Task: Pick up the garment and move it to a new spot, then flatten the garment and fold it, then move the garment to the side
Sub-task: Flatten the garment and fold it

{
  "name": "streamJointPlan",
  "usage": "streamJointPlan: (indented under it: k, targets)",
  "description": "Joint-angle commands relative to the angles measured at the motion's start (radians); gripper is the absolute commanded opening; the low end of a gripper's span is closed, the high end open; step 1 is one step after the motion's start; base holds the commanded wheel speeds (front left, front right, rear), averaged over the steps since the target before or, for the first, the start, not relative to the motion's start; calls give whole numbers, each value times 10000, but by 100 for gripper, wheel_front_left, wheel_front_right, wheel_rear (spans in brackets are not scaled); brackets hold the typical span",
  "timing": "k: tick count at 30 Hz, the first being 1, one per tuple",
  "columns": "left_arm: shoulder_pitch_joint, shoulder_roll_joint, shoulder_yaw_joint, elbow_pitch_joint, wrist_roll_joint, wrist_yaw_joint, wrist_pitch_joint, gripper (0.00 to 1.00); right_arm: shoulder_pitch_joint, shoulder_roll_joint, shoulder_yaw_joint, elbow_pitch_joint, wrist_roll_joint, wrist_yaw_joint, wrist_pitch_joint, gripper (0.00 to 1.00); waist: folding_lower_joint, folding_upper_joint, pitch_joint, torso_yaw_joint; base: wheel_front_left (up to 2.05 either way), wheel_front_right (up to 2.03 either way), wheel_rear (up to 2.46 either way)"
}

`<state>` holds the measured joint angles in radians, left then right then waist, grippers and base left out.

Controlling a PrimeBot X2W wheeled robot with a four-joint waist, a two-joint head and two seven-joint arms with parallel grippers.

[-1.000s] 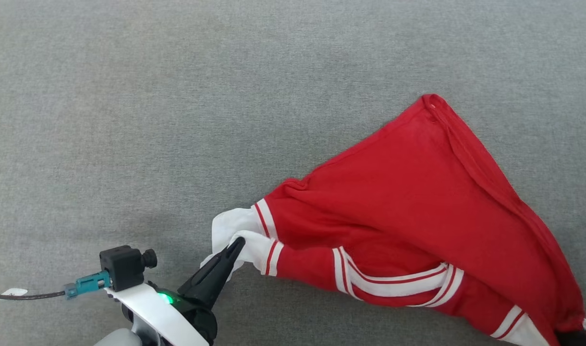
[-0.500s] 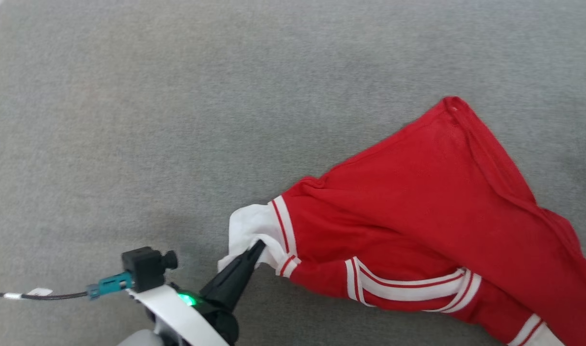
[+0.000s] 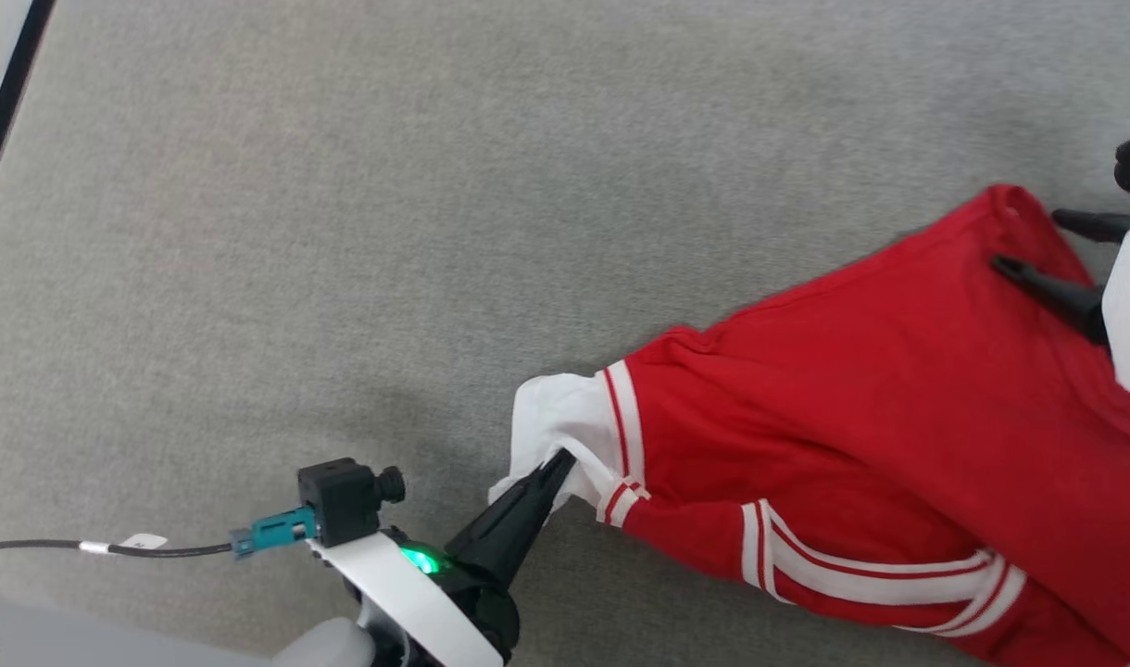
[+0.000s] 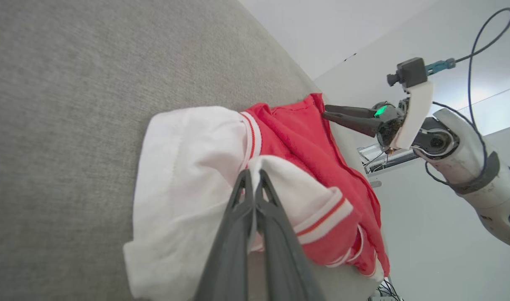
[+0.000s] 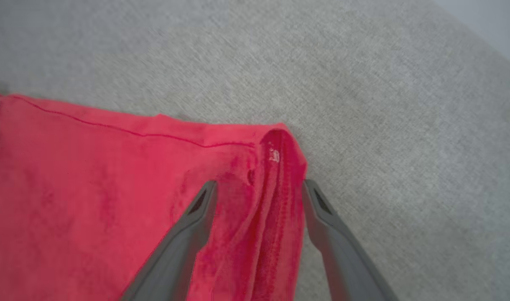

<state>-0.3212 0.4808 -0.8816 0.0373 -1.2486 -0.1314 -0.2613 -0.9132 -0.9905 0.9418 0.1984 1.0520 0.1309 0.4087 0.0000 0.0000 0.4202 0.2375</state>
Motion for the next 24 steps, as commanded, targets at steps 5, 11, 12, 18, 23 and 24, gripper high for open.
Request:
streamJointPlan:
  k: [5,11,12,18,23,24]
  targets:
    - [-265,-224,-47,96,94,24,-50,0,-289,209,181,602,-462,-4,830,100,0,0,291,361,0,0,0]
    - [-440,-289,-131,266,100,24,-50,0,-14,382,740,585,-132,11,1576,7,0,0,237,406,0,0,0]
    - [-619,-236,-219,342,37,24,-50,0,-106,500,657,697,-112,8,1366,0,0,0,149,331,0,0,0]
    - [-1703,319,-506,625,-413,24,-1,0,-1032,771,-31,1561,-691,-7,312,0,0,0,-75,-258,0,0,0]
    - [-3340,860,-276,773,-1190,24,444,0,-1962,1290,-1054,2721,-826,-6,-557,0,0,0,6,-971,0,0,0]
    - [-3747,944,-155,846,-1422,24,574,0,-2128,1429,-1253,2969,-834,-6,-718,0,0,0,47,-1109,0,0,0]
